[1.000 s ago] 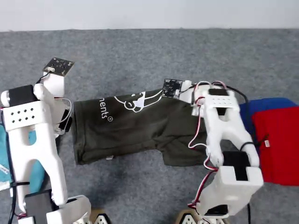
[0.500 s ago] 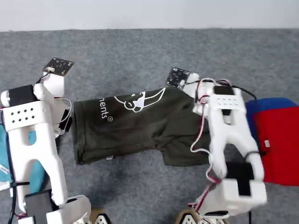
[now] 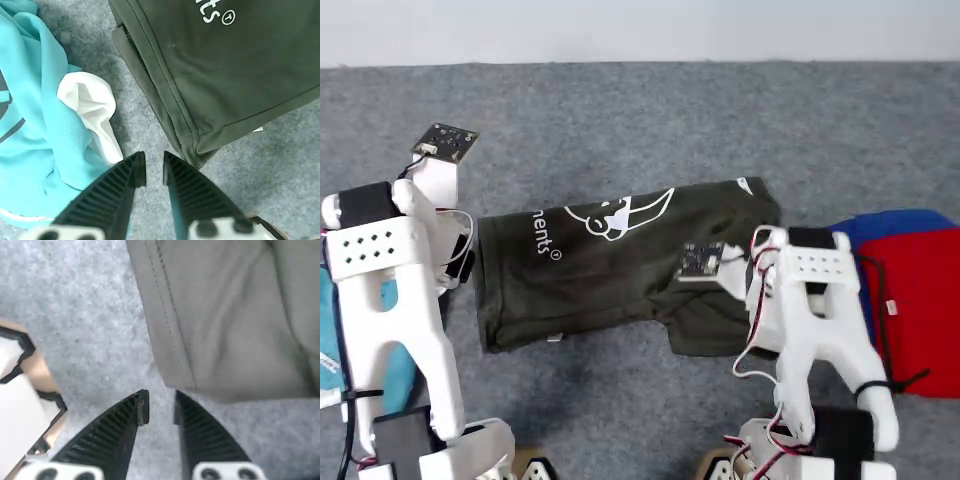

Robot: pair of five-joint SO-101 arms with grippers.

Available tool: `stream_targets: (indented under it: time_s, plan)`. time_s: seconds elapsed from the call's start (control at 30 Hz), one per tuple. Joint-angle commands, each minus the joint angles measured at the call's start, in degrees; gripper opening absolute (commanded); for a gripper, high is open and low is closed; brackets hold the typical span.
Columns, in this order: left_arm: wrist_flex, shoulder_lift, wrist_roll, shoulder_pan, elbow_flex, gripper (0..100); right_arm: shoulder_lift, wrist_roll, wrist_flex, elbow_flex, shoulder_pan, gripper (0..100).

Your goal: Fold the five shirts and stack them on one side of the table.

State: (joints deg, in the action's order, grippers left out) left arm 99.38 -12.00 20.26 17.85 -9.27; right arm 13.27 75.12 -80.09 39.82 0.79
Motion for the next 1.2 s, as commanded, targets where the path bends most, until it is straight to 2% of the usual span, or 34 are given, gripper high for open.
stream_targets:
  time_s: [0.0, 0.23, 0.33, 0.5, 0.67, 0.8, 1.0, 1.17]
  plan:
    - [0.44, -1.76, 0.88, 0.09, -0.13, 7, 1.63, 0.53, 8.13, 3.25, 0.92, 14.5]
    - [0.18, -1.76, 0.88, 0.35, -2.77, 7, 1.63, 0.88, 25.89, 12.48, 0.57, 14.3]
    - [0.18, -1.76, 0.88, 0.35, -2.86, 7, 1.63, 1.14, 30.2, 15.74, 0.48, 13.7]
    - [0.18, -1.76, 0.88, 0.09, -2.86, 7, 2.24, 3.78, 31.69, 16.53, 0.57, 0.8]
    - [0.18, -1.76, 0.88, 0.09, -2.86, 7, 4.97, 3.69, 32.31, 10.37, 0.92, 2.9]
    - [0.18, -1.76, 0.88, 0.09, -2.86, 7, 6.81, 0.26, 32.84, 4.22, 0.57, 3.0]
    - [0.18, -1.76, 0.88, 0.0, -3.03, 7, 2.51, -1.85, 35.3, -1.49, -0.57, 3.0]
    - [0.18, -1.76, 0.88, 0.0, -3.03, 7, -1.89, -8.35, 40.92, -4.04, -1.89, 3.0]
